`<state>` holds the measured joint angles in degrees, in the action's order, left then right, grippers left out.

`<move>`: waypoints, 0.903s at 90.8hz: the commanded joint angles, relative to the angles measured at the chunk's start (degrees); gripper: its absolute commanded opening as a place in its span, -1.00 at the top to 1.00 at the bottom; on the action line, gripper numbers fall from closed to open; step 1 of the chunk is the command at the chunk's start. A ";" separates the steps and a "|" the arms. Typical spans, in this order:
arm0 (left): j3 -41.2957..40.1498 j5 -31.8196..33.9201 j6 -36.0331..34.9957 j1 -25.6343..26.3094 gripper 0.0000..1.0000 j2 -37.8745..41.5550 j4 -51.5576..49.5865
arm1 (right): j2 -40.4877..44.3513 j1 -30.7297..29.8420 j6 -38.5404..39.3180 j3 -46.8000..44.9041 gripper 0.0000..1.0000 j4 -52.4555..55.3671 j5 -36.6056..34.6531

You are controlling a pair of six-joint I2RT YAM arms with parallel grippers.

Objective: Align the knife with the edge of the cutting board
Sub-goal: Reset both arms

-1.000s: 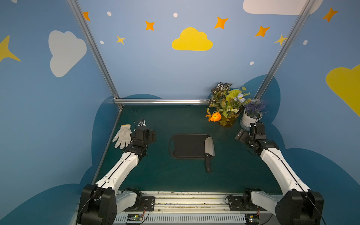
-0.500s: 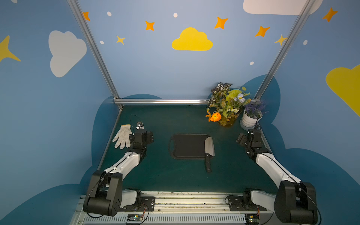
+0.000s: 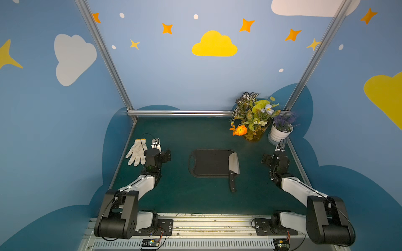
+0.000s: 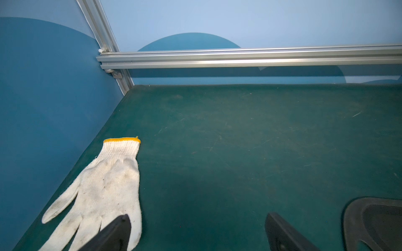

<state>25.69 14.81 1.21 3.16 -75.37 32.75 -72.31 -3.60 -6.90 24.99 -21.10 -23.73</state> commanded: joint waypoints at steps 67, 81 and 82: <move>-5.72 -20.04 -7.28 -0.25 -1.00 -14.82 23.21 | -12.67 -3.49 7.04 -1.15 -0.96 -21.01 -1.11; -4.22 -20.02 -7.64 -0.03 -1.00 -15.05 20.68 | -12.53 -2.74 6.81 -0.81 -0.96 -19.94 0.11; -4.28 -19.88 -7.68 0.08 -1.00 -15.02 20.60 | -12.56 -2.69 6.81 -0.77 -0.96 -19.94 0.14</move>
<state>19.86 -3.77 -5.21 3.11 -90.15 53.54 -86.11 -6.76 -0.69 23.27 -42.68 -24.32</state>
